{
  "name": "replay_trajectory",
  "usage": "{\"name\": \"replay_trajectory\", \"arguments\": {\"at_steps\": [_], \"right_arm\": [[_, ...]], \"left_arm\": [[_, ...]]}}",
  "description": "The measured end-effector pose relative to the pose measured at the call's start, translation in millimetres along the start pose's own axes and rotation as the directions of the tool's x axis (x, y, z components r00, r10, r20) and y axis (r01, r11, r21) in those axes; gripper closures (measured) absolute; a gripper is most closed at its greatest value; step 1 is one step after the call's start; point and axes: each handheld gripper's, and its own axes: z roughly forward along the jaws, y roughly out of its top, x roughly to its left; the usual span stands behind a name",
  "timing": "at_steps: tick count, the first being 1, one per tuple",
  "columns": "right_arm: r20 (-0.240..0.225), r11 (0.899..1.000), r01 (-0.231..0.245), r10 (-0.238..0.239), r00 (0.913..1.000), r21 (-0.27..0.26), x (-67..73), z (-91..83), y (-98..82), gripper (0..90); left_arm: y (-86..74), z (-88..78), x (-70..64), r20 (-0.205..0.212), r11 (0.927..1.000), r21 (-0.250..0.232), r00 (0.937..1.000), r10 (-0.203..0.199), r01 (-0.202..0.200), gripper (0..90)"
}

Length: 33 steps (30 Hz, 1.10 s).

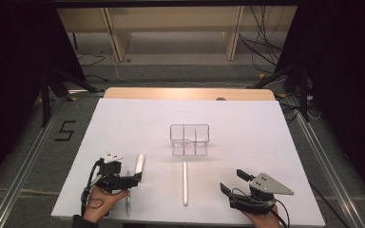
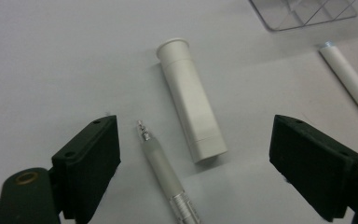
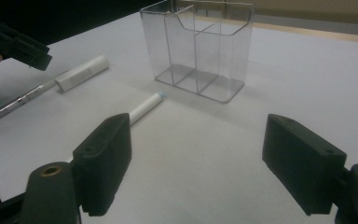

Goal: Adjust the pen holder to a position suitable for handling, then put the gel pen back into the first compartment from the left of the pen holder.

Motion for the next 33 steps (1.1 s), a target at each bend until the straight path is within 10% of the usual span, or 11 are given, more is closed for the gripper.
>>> {"name": "replay_trajectory", "arguments": {"at_steps": [11,33], "right_arm": [[0.002,1.000,-0.001,0.001,1.0000,0.001,1.2,0.3,0.2,24.6],[0.001,1.000,0.003,-0.003,1.0000,0.001,0.4,-0.4,0.1,24.6]], "left_arm": [[-10.2,1.5,0.0,-0.059,0.9986,0.046,0.9979,0.027,-0.024,15.8],[-22.7,2.6,-7.5,-0.042,0.9952,0.094,0.9986,0.032,-0.028,24.9]]}}
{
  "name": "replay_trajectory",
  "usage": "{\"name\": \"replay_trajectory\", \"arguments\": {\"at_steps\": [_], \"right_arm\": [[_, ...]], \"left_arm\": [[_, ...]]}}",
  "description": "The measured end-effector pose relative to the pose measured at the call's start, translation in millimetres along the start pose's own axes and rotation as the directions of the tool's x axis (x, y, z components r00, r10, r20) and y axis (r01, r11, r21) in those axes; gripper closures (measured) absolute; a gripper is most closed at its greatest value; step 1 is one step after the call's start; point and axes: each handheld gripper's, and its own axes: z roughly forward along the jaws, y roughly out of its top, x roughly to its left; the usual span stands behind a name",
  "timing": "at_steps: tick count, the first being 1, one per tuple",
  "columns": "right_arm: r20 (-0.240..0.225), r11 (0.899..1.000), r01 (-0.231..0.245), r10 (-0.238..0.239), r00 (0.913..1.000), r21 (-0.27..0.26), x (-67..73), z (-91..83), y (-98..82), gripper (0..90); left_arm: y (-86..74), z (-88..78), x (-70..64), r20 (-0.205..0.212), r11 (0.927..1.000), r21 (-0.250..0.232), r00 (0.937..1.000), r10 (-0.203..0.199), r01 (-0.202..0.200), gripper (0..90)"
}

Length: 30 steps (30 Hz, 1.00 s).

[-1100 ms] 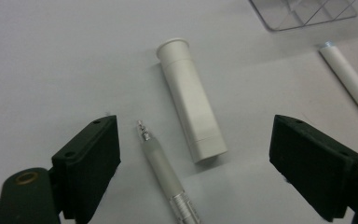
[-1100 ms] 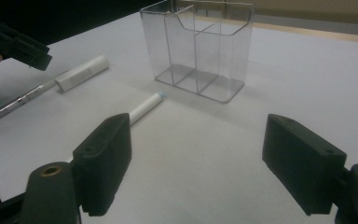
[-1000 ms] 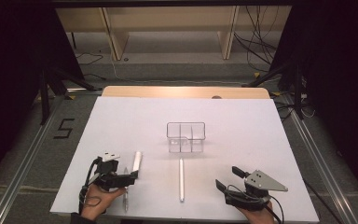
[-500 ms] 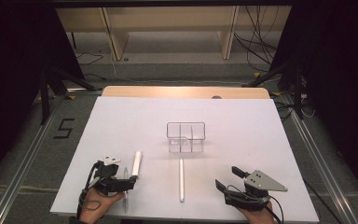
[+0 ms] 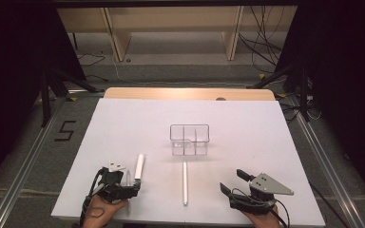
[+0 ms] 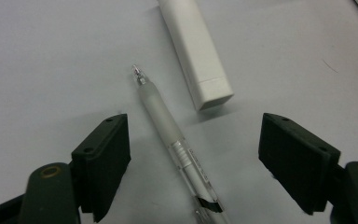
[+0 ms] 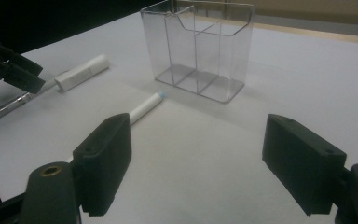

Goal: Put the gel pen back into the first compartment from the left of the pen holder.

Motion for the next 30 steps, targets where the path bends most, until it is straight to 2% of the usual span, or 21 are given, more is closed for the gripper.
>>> {"name": "replay_trajectory", "arguments": {"at_steps": [2,9,19,26,30], "right_arm": [[0.001,1.000,0.002,-0.002,1.0000,0.001,0.4,0.1,-0.1,24.6],[-0.002,1.000,0.001,-0.001,1.0000,0.003,1.6,1.0,0.2,24.6],[-0.003,1.000,0.005,-0.005,1.0000,0.002,2.7,0.9,0.4,24.7],[-0.003,1.000,0.004,-0.004,1.0000,0.003,2.6,1.0,0.4,24.7],[-0.003,1.000,0.006,-0.006,1.0000,0.003,2.7,0.9,0.4,24.7]], "left_arm": [[-1.5,-0.9,-0.2,0.005,1.0000,0.004,1.0000,0.008,-0.008,25.8],[-4.4,-0.2,3.2,0.023,0.9997,0.007,0.9995,-0.022,0.022,34.5],[-5.8,0.2,2.1,0.016,0.9996,0.004,0.9995,-0.027,0.027,43.9],[-8.4,-0.1,1.1,0.003,0.9991,0.025,0.9994,-0.034,0.034,50.2],[-9.6,1.2,-1.6,-0.005,0.9991,0.038,0.9998,-0.019,0.019,53.2]]}}
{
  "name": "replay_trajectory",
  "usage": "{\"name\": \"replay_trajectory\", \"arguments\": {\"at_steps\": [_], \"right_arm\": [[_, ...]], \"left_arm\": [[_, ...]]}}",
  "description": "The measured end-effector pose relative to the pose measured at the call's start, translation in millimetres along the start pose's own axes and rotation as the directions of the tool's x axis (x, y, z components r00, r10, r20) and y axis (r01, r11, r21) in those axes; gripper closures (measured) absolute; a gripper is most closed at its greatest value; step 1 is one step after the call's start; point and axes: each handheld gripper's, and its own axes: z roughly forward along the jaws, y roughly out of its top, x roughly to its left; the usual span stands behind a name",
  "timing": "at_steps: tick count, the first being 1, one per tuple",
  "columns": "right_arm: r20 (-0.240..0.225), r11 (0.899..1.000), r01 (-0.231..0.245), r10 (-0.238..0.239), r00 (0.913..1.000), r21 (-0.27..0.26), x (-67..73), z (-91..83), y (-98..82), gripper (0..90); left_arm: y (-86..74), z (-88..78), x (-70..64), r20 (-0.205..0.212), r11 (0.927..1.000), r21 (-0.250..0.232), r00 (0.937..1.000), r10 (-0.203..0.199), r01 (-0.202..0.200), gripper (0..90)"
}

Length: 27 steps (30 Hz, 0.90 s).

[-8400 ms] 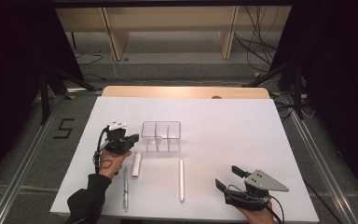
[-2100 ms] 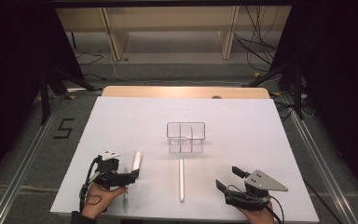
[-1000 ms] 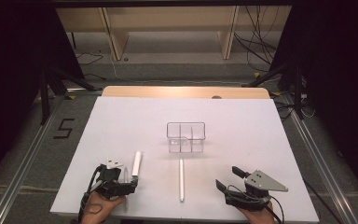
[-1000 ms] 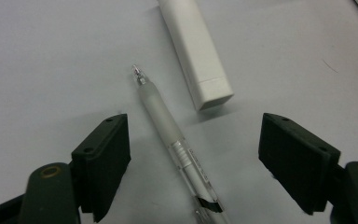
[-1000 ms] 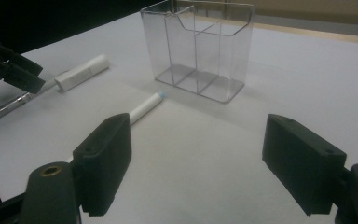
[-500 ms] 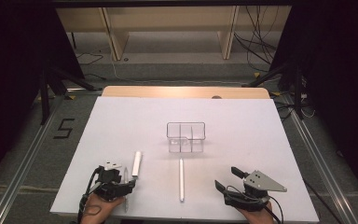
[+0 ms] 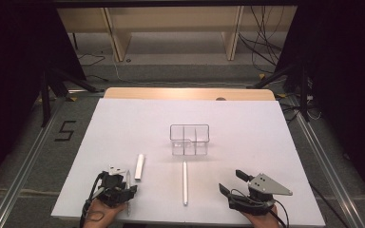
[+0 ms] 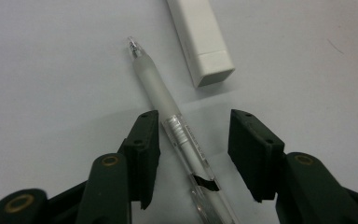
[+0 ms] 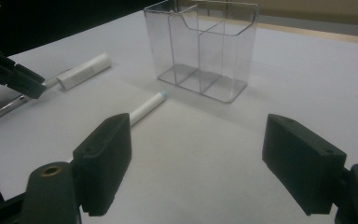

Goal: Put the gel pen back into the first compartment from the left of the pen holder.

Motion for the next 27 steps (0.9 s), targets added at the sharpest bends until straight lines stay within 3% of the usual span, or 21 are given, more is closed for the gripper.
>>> {"name": "replay_trajectory", "arguments": {"at_steps": [4,27], "right_arm": [[0.000,1.000,0.002,-0.002,1.0000,-0.002,0.1,-0.1,0.1,24.7],[0.000,1.000,0.009,-0.009,1.0000,0.002,1.2,0.2,0.1,24.7]], "left_arm": [[-0.3,-0.5,0.5,-0.005,0.9999,0.000,0.9999,-0.014,0.014,56.3],[-2.3,-0.4,-2.1,-0.068,1.0000,-0.001,0.9976,0.008,-0.008,70.5]]}}
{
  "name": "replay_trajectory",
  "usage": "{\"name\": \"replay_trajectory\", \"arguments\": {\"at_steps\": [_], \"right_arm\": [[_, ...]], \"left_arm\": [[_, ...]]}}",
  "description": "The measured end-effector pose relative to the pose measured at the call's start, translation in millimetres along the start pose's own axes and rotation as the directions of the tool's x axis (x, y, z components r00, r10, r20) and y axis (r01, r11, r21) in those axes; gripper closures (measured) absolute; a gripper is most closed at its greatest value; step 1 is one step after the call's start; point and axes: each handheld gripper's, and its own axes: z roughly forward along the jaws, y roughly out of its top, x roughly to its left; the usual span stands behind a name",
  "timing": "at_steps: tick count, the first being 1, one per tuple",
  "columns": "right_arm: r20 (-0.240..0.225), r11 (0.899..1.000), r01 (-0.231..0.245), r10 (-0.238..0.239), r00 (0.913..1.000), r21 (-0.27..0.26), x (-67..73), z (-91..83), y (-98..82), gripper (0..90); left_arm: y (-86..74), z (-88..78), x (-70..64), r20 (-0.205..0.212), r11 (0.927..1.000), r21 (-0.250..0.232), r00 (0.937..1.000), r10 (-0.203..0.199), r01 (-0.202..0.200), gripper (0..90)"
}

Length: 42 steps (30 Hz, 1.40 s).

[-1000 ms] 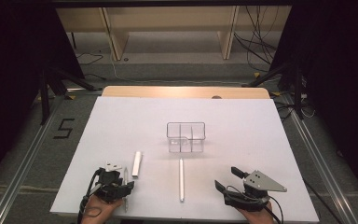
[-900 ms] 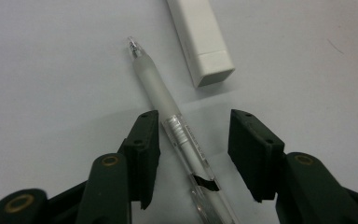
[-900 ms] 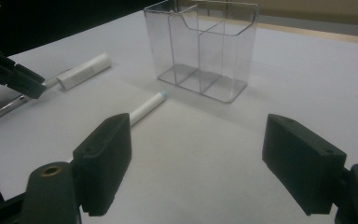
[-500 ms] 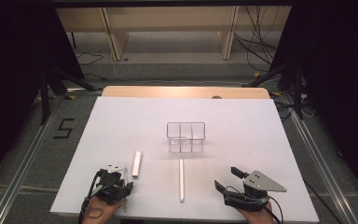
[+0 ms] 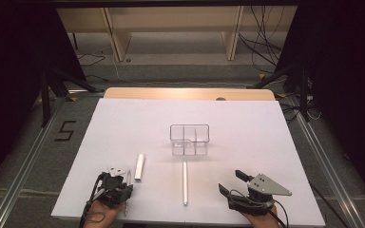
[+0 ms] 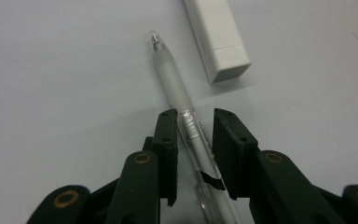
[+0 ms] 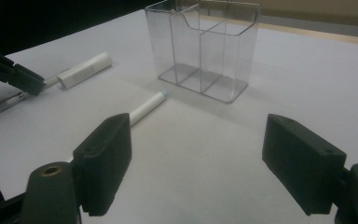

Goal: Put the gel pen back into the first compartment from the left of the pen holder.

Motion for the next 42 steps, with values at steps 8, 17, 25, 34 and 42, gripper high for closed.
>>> {"name": "replay_trajectory", "arguments": {"at_steps": [8,17,25,34,42], "right_arm": [[0.002,1.000,-0.002,0.002,1.0000,-0.002,-0.7,-0.5,0.1,24.7],[-0.002,1.000,-0.002,0.002,1.0000,0.000,-0.3,-0.3,0.0,24.7],[-0.004,1.000,-0.001,0.001,1.0000,-0.001,-0.1,-0.2,0.1,24.7],[-0.004,1.000,-0.002,0.002,1.0000,-0.001,-0.2,-0.2,0.1,24.7],[-0.008,1.000,-0.002,0.002,1.0000,-0.003,0.3,0.1,0.3,24.7]], "left_arm": [[-0.1,-0.3,4.2,0.004,0.9995,0.000,0.9995,-0.032,0.032,77.4],[0.0,-0.8,5.3,0.012,0.9993,0.002,0.9992,-0.037,0.037,78.3],[-0.5,-2.1,10.4,0.026,0.9995,-0.013,0.9993,-0.027,0.028,78.6],[0.1,-5.1,14.1,0.045,0.9989,-0.041,0.9987,-0.023,0.025,78.7],[3.0,-17.6,16.3,0.058,0.9923,-0.121,0.9981,-0.020,0.026,78.7]]}}
